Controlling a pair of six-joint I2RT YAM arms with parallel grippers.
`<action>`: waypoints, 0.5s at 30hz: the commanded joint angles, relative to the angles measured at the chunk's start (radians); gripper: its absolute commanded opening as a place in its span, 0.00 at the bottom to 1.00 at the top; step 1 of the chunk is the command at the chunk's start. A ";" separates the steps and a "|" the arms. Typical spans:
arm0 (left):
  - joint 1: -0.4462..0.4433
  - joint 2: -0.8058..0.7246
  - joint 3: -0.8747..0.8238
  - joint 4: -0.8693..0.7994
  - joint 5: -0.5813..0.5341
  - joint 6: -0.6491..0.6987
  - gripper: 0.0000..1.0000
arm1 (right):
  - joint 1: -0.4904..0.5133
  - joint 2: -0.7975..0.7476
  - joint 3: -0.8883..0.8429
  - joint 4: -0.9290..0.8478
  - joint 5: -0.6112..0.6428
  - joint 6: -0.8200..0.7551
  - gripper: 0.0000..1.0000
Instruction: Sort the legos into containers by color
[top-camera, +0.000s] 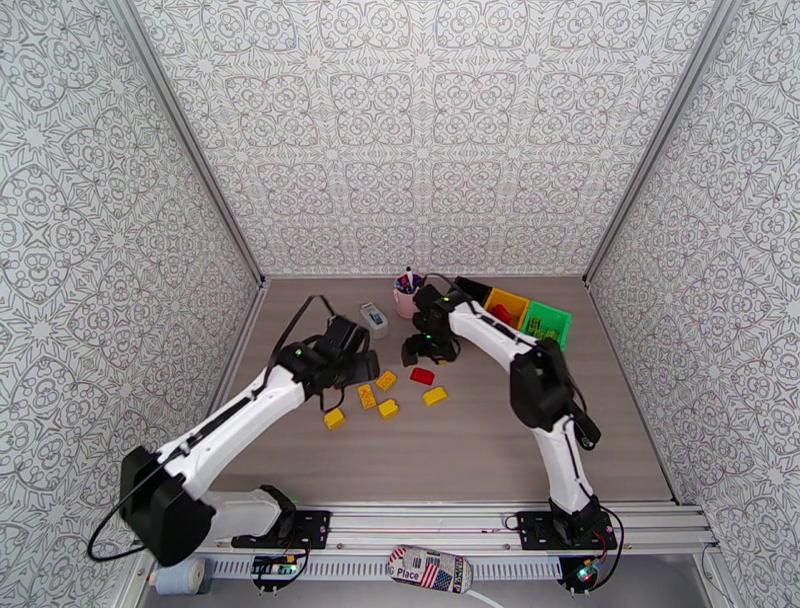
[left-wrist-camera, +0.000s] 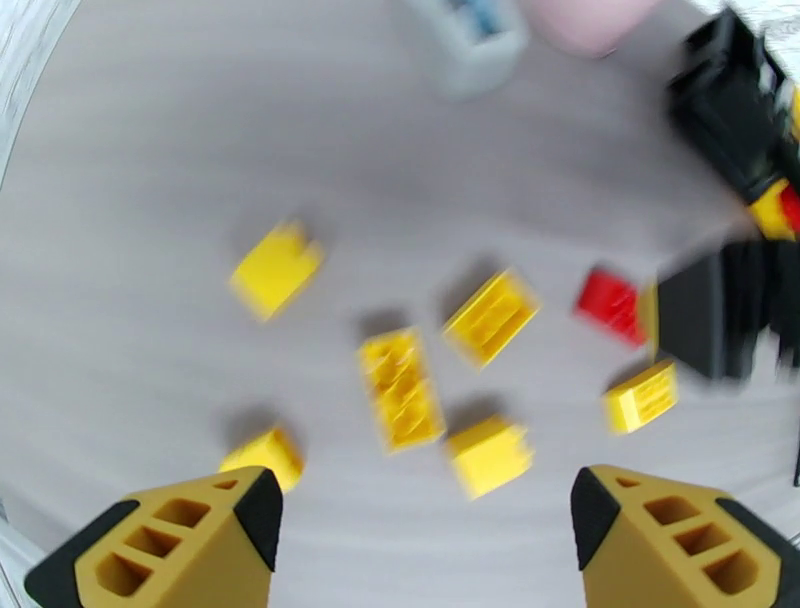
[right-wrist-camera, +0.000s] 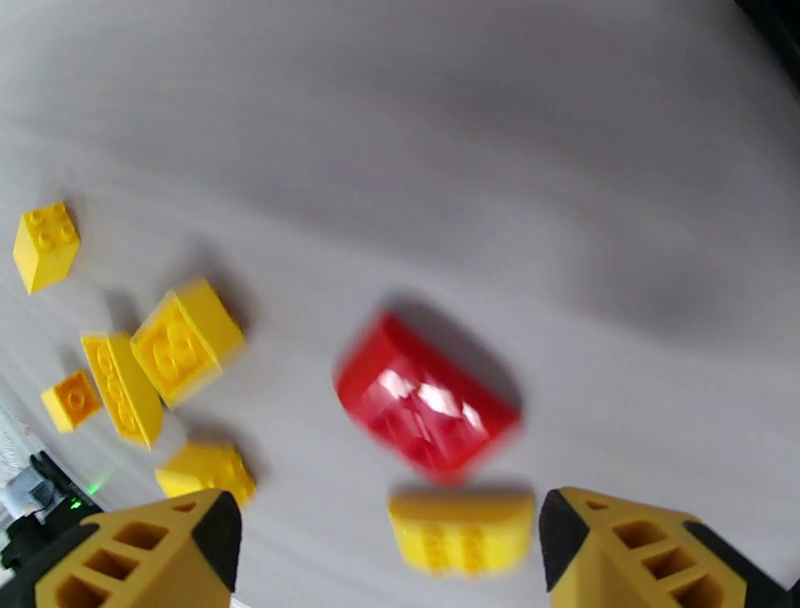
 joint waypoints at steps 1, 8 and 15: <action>0.011 -0.083 -0.057 -0.052 0.012 -0.102 0.83 | -0.004 0.107 0.174 -0.120 0.033 -0.082 0.86; 0.039 -0.123 -0.085 -0.090 0.013 -0.112 0.84 | -0.003 0.172 0.202 -0.126 -0.031 -0.092 0.86; 0.058 -0.066 -0.045 -0.079 0.033 -0.074 0.84 | 0.015 0.087 0.014 -0.027 -0.089 -0.079 0.85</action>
